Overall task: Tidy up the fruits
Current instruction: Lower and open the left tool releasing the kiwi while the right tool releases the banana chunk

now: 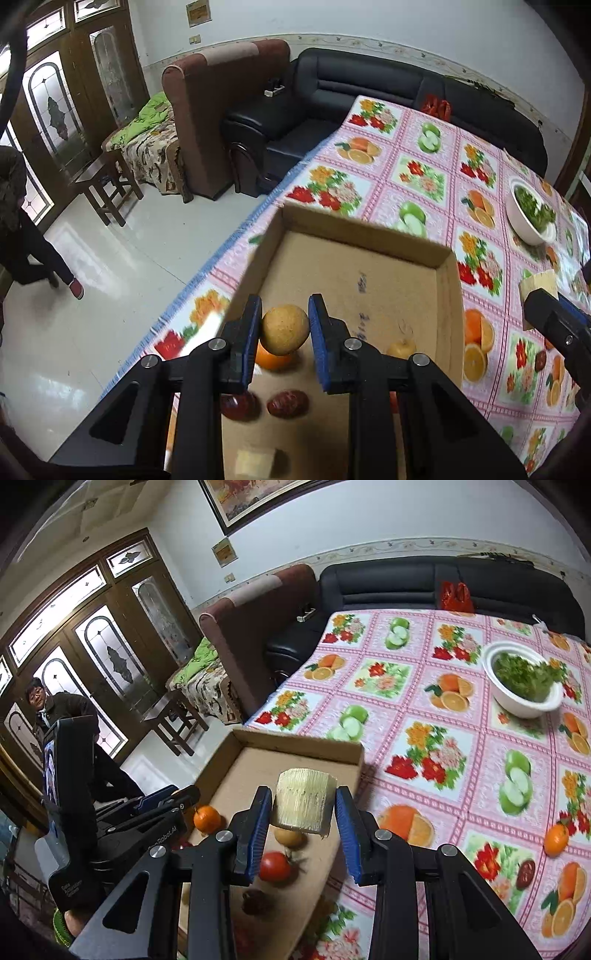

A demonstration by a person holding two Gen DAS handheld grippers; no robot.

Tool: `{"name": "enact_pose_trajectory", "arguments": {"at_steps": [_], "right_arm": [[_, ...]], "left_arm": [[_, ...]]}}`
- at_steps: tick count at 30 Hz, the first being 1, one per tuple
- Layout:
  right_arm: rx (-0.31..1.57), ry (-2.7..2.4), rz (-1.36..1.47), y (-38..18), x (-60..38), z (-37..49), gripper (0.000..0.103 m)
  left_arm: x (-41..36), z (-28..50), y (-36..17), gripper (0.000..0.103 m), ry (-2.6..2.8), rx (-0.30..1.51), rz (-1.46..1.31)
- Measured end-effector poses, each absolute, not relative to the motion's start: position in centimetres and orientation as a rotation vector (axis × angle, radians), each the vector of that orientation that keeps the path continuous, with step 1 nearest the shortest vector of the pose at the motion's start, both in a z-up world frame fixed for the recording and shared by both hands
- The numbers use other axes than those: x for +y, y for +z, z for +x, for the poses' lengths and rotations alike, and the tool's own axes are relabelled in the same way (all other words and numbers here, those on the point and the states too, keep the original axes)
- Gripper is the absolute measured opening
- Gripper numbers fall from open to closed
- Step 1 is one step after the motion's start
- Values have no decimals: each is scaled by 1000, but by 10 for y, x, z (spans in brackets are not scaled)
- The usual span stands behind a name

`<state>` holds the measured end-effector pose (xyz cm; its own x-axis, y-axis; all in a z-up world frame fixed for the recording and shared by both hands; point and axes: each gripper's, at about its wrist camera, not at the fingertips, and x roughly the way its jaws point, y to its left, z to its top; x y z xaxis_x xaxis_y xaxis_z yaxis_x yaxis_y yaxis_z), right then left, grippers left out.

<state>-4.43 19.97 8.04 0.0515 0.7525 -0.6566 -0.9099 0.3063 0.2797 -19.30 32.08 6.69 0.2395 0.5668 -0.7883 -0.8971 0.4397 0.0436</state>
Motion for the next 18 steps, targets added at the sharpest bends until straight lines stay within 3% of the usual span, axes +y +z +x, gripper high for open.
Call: {"name": "enact_pose_trajectory", "arguments": {"at_steps": [7, 18], "right_arm": [[796, 1308, -228, 97, 238, -42, 36], [911, 1282, -282, 46, 264, -40, 36]], "left_arm": [[354, -195, 83, 24, 1082, 801, -484], [359, -177, 49, 24, 1047, 892, -497]]}}
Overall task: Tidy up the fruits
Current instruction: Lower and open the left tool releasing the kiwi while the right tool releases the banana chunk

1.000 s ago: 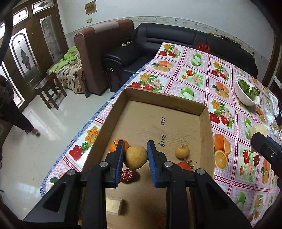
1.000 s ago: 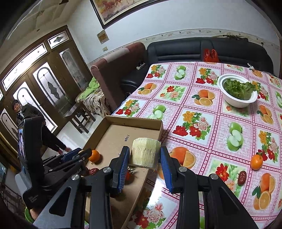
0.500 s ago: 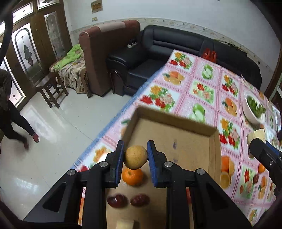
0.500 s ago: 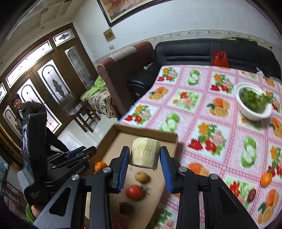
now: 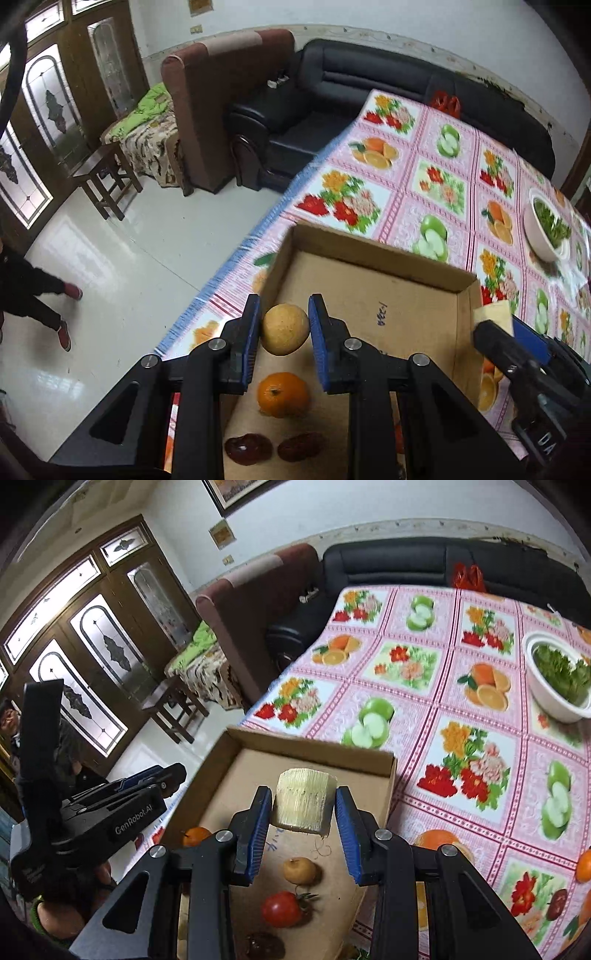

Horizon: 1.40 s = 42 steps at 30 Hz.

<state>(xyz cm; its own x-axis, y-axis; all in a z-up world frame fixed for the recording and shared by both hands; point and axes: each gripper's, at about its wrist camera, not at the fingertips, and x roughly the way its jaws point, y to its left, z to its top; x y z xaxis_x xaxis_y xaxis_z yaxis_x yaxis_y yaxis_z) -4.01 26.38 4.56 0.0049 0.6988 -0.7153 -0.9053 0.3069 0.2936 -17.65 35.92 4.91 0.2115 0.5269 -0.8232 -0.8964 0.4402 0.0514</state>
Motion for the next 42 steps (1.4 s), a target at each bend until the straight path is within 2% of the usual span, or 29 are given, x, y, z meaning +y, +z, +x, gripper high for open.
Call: {"name": "enact_pose_trajectory", "arguments": {"at_steps": [15, 31, 32, 34, 36, 42], "right_arm": [[1002, 1279, -377, 0, 289, -45, 37], [1021, 1258, -425, -12, 296, -43, 34], [1025, 1260, -419, -12, 295, -42, 36], [1026, 1257, -406, -10, 293, -41, 36], [1022, 1256, -391, -5, 289, -39, 37], [987, 1253, -350, 14, 269, -35, 37]], "left_arm": [[359, -159, 0, 24, 1007, 1038, -510], [357, -159, 0, 25, 1016, 1030, -507], [358, -159, -1, 25, 1015, 1029, -511], [357, -159, -1, 39, 1013, 1030, -517], [354, -160, 3, 45, 1023, 1015, -502], [341, -164, 12, 45, 1029, 997, -485]]}}
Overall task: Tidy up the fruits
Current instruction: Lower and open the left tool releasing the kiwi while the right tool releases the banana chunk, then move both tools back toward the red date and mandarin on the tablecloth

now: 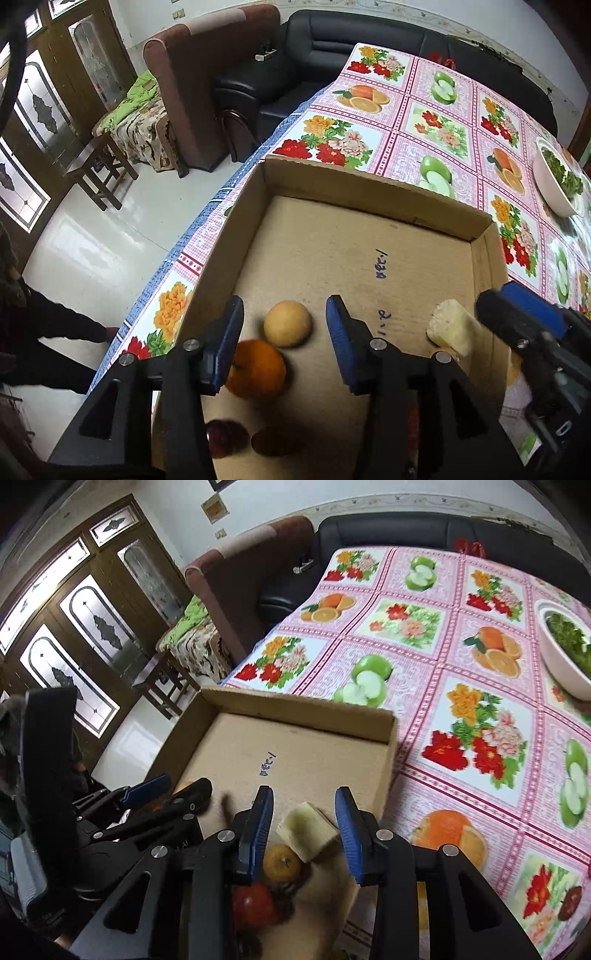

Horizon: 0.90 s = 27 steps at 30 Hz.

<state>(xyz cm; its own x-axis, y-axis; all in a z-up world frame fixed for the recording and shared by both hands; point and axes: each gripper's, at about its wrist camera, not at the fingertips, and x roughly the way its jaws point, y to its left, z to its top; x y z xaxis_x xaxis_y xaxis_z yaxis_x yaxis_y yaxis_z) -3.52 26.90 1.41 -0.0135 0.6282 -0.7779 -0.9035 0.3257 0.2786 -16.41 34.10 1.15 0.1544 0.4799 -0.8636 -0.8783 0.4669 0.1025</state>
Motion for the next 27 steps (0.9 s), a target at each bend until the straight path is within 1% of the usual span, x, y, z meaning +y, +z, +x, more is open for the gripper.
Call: {"name": "enact_pose_trajectory", "arguments": {"at_steps": [6, 7, 11, 13, 21, 22, 23, 24, 27], "right_arm": [[964, 1233, -301, 30, 233, -30, 37], [958, 1225, -291, 32, 225, -28, 38], [935, 1185, -262, 39, 190, -19, 48], [931, 1161, -249, 40, 176, -14, 49], [934, 1071, -208, 36, 118, 10, 49], [932, 1062, -206, 36, 114, 12, 50], [928, 1052, -204, 35, 108, 14, 55], [925, 1037, -200, 35, 101, 17, 58], [921, 998, -191, 34, 79, 27, 58]], "left_arm": [[322, -170, 25, 46, 1018, 956, -487], [319, -170, 27, 48, 1017, 949, -483], [305, -172, 38, 49, 1006, 917, -479], [298, -170, 41, 50, 997, 909, -476], [268, -157, 49, 50, 950, 901, -451], [264, -155, 49, 50, 941, 901, -448], [260, -153, 49, 50, 932, 902, -445], [254, -150, 49, 50, 920, 907, -441], [239, -139, 48, 52, 879, 918, -428]]}}
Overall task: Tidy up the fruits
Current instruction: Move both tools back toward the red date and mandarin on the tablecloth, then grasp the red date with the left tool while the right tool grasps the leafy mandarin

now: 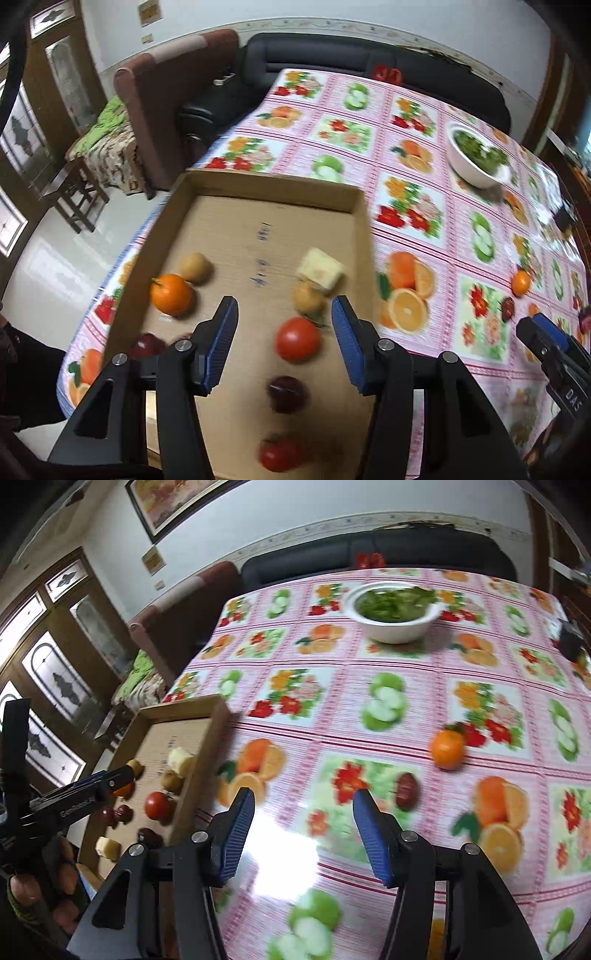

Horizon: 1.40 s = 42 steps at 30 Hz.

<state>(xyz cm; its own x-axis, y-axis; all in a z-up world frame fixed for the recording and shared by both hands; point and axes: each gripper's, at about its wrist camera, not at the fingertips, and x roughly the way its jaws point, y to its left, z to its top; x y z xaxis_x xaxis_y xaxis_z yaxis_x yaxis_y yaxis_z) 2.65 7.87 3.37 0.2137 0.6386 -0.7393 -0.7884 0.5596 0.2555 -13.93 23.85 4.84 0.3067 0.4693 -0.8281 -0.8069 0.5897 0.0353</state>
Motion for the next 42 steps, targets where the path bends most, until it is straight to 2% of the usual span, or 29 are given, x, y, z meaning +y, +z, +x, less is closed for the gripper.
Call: {"name": "enact_pose_trajectory", "arguments": {"at_steps": [15, 38, 39, 40, 41, 42], "right_arm": [[947, 859, -146, 17, 4, 70, 58], [966, 839, -182, -10, 61, 131, 58], [971, 839, -184, -13, 65, 135, 57], [979, 845, -190, -16, 68, 138, 48], [975, 842, -197, -17, 68, 139, 35], [974, 841, -193, -16, 66, 140, 34]], "left_arm": [[176, -88, 42, 52, 690, 964, -402], [136, -16, 7, 51, 471, 1055, -427], [134, -10, 7, 51, 457, 1053, -429], [132, -6, 7, 51, 449, 1052, -427], [130, -2, 8, 51, 442, 1050, -424], [128, 4, 8, 51, 431, 1046, -422]]}}
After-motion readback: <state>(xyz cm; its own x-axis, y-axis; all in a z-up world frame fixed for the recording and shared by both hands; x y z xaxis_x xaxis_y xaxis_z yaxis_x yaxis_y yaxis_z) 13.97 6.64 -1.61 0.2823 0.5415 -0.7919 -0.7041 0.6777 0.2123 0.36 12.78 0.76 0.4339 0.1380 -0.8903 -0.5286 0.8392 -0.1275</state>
